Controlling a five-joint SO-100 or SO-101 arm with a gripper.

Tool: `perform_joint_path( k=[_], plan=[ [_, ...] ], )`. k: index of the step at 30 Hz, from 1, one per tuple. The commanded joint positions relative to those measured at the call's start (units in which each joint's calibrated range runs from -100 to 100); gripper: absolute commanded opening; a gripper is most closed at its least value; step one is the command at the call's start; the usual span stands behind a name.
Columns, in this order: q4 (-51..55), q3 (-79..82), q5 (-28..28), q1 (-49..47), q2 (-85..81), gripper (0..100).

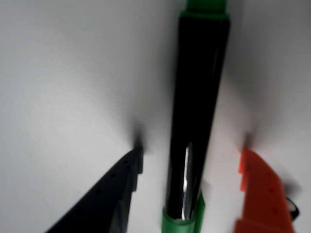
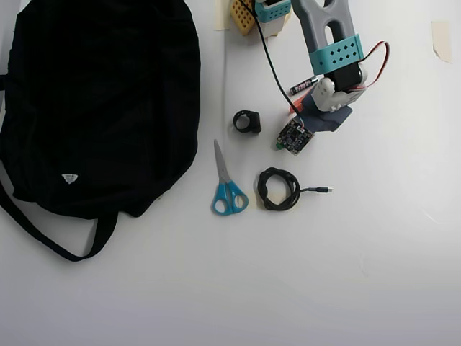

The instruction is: Put the green marker into the black bag

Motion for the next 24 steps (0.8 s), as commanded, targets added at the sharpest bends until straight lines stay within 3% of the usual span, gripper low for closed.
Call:
perform_joint_path(
  k=[1, 9, 24],
  plan=[
    [-0.8, -1.0, 0.1, 0.2, 0.2, 25],
    [-0.8, -0.5, 0.1, 0.3, 0.2, 24],
    [-0.8, -0.3, 0.1, 0.4, 0.2, 4]
  ],
)
